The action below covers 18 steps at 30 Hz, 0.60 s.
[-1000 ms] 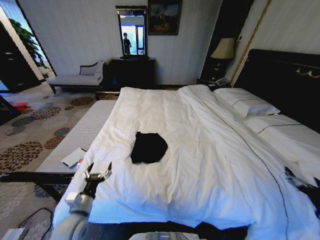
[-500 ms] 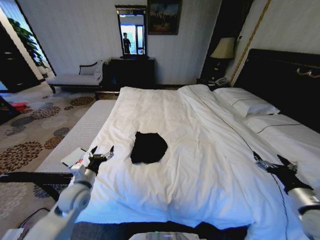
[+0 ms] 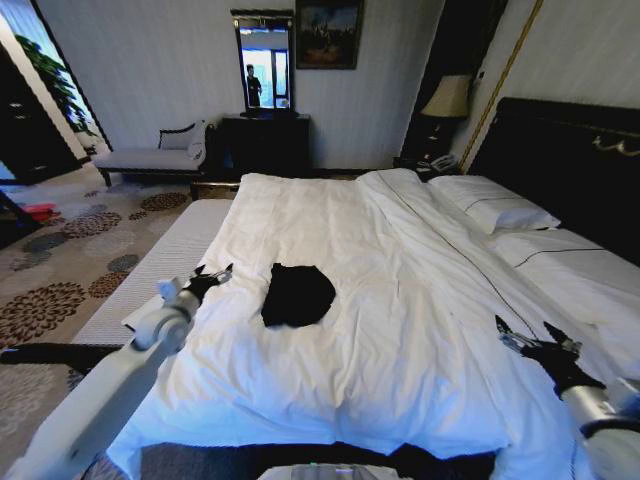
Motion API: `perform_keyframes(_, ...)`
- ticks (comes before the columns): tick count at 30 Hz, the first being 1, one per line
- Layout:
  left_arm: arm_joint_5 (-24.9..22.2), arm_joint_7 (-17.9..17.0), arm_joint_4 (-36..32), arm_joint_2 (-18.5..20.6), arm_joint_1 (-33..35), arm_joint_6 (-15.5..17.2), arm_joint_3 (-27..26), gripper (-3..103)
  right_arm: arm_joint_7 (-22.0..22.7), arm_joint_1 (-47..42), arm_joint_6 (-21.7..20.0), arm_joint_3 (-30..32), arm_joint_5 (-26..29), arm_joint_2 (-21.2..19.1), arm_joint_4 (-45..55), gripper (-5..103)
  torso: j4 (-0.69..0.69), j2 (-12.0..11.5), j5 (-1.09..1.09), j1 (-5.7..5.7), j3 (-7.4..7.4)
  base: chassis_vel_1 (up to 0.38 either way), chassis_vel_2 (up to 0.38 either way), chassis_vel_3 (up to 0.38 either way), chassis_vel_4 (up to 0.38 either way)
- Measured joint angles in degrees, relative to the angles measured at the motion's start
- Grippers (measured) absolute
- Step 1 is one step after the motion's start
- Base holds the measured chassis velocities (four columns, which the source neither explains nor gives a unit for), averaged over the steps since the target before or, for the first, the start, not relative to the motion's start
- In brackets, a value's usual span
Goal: Fold the clothes on the bed.
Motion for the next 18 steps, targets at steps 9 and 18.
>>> perform_keyframes(9, -10.7, -5.7, 10.8, -8.7, -14.3, 8.2, 9.8, 100, 0.5, -0.2, -0.4, -1.8, -2.4, 2.3, 0.5, 100, 0.02, 0.0, 0.02, 0.0, 0.0, 0.0, 0.0, 0.0, 0.0)
perform_keyframes(18, -15.2, -13.8, 21.2, -14.5, -25.1, 17.6, 14.0, 100, 0.8, 0.1, -0.5, -3.7, -4.1, 4.0, 0.1, 100, 0.01, 0.0, 0.02, 0.0, 0.0, 0.0, 0.0, 0.0, 0.0)
